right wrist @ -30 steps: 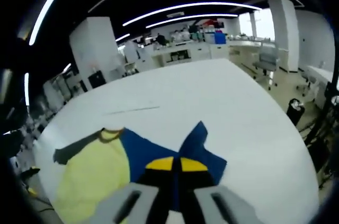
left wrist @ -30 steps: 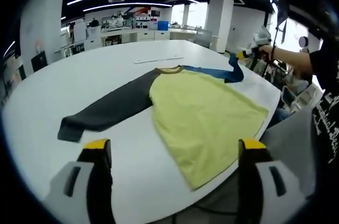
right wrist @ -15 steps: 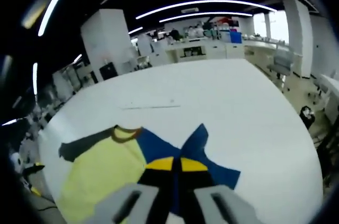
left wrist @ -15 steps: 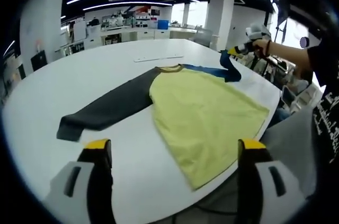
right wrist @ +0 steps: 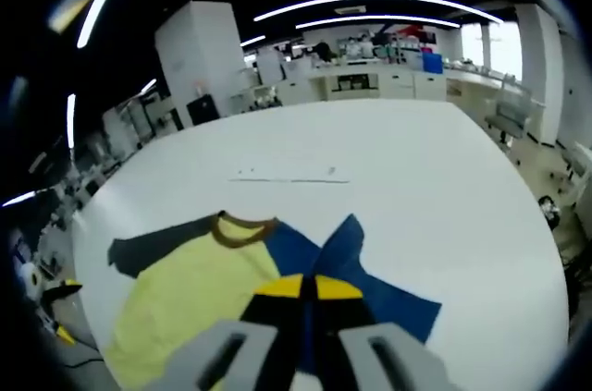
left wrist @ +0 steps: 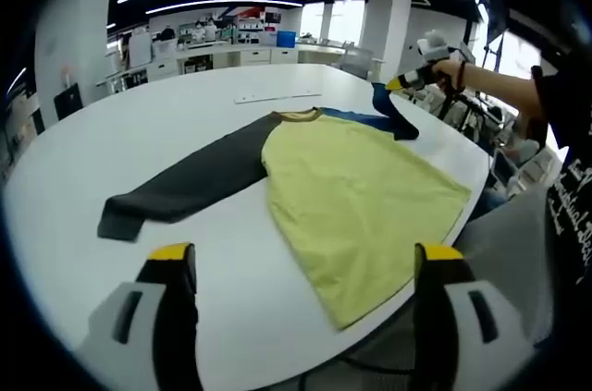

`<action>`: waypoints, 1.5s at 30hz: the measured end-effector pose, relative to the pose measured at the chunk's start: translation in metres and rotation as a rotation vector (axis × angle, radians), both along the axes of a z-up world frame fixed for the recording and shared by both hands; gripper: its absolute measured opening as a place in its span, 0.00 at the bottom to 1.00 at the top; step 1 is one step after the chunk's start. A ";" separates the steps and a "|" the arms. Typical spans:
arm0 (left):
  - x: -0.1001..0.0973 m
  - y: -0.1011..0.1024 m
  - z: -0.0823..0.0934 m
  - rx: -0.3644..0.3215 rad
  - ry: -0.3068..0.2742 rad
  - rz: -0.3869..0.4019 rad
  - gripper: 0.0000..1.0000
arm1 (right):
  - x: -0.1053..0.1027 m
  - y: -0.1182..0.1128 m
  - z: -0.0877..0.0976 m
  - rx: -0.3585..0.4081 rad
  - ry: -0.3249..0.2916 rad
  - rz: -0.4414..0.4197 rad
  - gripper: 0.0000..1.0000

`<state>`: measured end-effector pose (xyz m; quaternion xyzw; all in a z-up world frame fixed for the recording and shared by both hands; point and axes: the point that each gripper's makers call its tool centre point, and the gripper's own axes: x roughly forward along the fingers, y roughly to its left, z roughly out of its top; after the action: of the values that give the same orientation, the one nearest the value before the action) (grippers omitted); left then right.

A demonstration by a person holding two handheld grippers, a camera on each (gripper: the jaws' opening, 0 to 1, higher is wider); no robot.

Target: Fold the garment on the visible template until the final outline fits inside the template.

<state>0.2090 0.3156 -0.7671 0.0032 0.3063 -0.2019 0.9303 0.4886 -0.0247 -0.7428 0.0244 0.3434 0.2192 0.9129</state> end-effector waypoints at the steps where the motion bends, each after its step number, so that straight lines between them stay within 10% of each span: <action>1: 0.000 -0.001 0.000 -0.005 -0.003 -0.001 0.95 | 0.002 0.005 0.000 0.015 0.003 0.000 0.00; 45: 0.000 0.006 -0.002 -0.009 -0.003 0.011 0.94 | -0.022 0.175 0.031 0.039 -0.067 0.281 0.00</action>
<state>0.2091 0.3219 -0.7695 -0.0023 0.3042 -0.1979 0.9318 0.4671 0.1503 -0.7116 -0.0137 0.3087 0.3520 0.8835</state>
